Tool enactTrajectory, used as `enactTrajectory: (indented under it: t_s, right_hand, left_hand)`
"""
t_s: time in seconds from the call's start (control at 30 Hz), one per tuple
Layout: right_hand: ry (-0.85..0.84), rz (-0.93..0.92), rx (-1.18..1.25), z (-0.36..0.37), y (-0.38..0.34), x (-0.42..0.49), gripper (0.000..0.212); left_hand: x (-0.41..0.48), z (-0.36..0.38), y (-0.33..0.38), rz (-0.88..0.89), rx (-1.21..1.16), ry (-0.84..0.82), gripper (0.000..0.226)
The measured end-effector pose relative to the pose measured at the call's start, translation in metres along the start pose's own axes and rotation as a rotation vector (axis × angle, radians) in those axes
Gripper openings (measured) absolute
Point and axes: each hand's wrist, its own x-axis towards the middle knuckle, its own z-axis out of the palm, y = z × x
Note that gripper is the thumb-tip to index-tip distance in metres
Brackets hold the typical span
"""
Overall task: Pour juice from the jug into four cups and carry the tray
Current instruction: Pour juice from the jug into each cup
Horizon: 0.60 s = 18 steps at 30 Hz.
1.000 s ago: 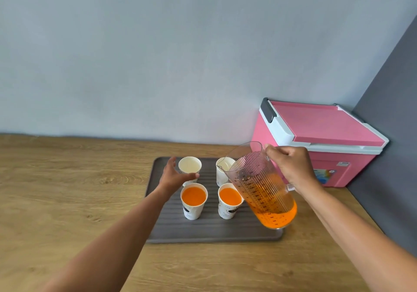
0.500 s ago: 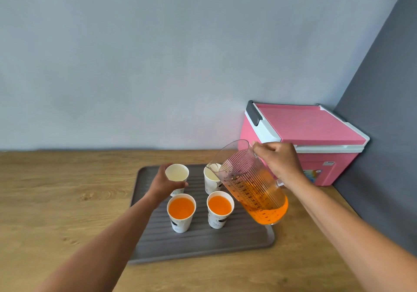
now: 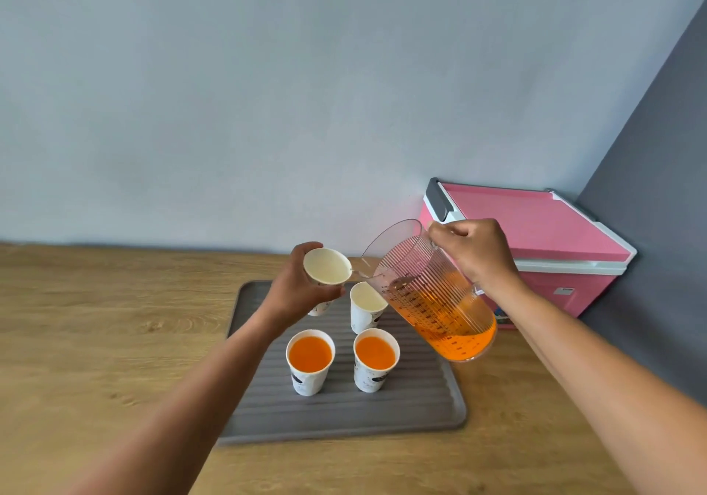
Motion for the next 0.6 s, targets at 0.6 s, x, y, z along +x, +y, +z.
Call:
enactTrajectory:
  t_s: [0.6]
  right_hand:
    - [-0.092, -0.136, -0.274, -0.009, -0.029, -0.001, 0.035]
  left_hand:
    - [-0.041, 0.012, 0.011, 0.017, 0.057, 0.038, 0.077]
